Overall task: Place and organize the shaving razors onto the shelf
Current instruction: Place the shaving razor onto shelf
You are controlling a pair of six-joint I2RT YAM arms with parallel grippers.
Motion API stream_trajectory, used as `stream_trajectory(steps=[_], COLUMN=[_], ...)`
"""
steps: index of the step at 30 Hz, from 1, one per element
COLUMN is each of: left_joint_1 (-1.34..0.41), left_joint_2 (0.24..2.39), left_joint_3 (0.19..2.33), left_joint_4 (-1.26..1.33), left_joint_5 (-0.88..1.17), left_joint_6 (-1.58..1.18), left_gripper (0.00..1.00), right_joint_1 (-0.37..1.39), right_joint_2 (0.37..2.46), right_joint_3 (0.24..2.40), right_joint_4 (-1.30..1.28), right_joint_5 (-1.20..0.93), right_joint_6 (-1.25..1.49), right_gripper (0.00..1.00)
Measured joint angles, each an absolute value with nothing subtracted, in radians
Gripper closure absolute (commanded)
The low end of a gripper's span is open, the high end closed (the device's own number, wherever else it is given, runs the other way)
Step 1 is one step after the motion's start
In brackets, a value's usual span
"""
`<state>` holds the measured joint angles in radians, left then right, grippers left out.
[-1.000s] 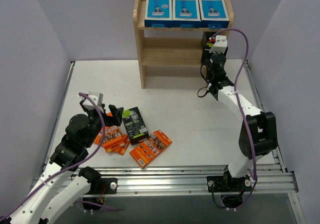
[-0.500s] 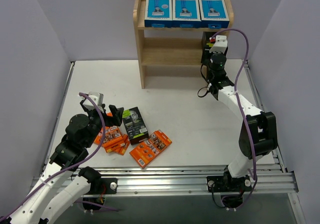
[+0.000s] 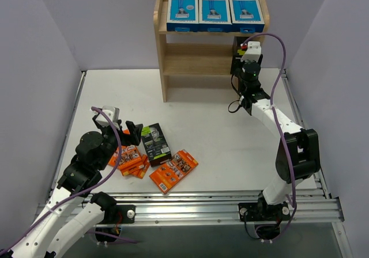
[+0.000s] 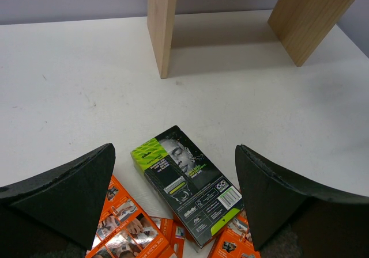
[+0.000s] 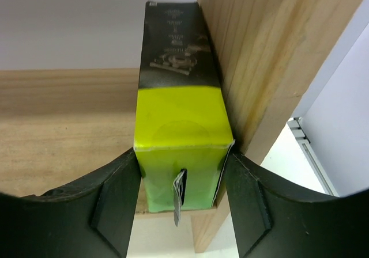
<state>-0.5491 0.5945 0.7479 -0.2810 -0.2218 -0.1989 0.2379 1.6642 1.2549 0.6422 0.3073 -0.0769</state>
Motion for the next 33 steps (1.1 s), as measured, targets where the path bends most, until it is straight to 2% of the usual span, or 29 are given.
stream_trajectory(steps=[16, 25, 33], left_joint_1=[-0.549, -0.549, -0.549], left_joint_2=[0.593, 0.593, 0.595], left_joint_3=[0.748, 0.748, 0.748], left_joint_4=[-0.281, -0.282, -0.282], left_joint_5=[-0.221, -0.219, -0.219], left_joint_6=[-0.199, -0.199, -0.199], left_gripper=[0.06, 0.06, 0.06], right_joint_1=[0.238, 0.225, 0.215], right_joint_2=[1.655, 1.607, 1.55], right_joint_3=[1.255, 1.253, 1.219], right_joint_4=[0.566, 0.499, 0.458], right_joint_5=[0.294, 0.325, 0.328], right_joint_6=[-0.07, -0.066, -0.064], right_gripper=[0.43, 0.34, 0.33])
